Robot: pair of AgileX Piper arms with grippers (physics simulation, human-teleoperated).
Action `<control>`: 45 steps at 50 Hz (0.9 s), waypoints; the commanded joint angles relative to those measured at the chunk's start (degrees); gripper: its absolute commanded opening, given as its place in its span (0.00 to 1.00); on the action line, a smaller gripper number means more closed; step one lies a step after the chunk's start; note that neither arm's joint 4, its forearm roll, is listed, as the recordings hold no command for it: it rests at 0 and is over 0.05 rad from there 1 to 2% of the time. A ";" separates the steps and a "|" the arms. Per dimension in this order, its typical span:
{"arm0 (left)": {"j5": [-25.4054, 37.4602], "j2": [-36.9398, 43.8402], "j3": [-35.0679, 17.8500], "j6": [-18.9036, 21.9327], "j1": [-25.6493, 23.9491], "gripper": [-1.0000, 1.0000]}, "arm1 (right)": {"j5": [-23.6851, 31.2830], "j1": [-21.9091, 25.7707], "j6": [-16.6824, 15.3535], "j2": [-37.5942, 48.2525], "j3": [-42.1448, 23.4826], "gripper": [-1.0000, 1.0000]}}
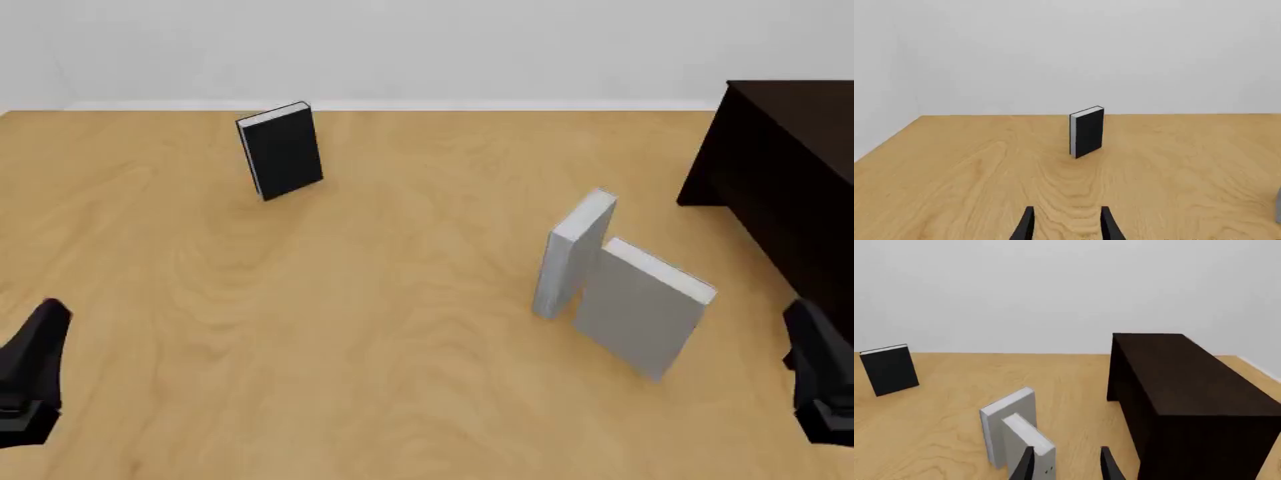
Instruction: Pick up the book on the right and place it on the cabinet shelf.
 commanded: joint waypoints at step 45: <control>2.74 0.49 0.36 0.61 -3.03 1.00 | 27.90 9.00 -9.83 29.99 -49.89 1.00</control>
